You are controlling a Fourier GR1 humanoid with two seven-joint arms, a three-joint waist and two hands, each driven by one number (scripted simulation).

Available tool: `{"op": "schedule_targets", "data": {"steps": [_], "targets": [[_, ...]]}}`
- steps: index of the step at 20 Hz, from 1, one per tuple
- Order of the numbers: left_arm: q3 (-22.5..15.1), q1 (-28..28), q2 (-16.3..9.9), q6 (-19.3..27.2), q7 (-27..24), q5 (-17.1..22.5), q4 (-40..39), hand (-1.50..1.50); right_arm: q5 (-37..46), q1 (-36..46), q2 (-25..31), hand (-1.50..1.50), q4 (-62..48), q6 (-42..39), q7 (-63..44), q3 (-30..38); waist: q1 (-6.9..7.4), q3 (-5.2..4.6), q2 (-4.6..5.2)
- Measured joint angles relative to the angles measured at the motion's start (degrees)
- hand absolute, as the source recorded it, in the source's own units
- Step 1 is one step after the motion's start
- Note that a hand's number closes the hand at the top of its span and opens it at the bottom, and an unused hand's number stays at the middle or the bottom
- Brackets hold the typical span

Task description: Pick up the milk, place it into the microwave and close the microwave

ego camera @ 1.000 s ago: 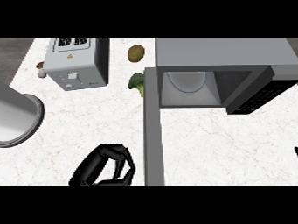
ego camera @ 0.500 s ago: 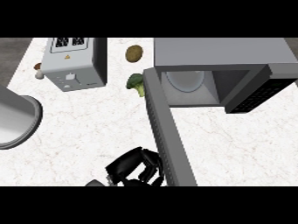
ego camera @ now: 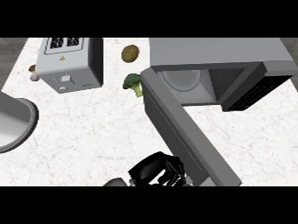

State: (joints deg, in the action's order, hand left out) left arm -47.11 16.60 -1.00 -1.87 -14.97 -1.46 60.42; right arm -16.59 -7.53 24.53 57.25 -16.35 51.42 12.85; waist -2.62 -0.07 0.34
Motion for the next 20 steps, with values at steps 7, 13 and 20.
{"op": "schedule_targets", "data": {"steps": [7, 13, 20], "targets": [[-8.52, 5.76, -0.47, 11.00, -0.69, 10.33, -1.02, -1.50, -1.64, -0.07, 0.69, -1.50, 5.85, -1.33, -2.25, -1.73, -2.44, -0.10, 0.34], [-11.28, 11.92, -0.62, 17.80, 1.00, 17.08, -1.41, 1.50, -2.63, 0.52, 0.71, -1.50, 9.98, -2.09, -4.23, -3.61, -5.09, -0.15, 0.76], [-11.37, 18.88, -0.94, 23.45, 1.26, 22.13, -3.94, 1.50, -3.88, 1.72, 2.62, -1.50, 13.81, -3.95, -6.94, -5.14, -8.58, -0.21, 1.50]]}}
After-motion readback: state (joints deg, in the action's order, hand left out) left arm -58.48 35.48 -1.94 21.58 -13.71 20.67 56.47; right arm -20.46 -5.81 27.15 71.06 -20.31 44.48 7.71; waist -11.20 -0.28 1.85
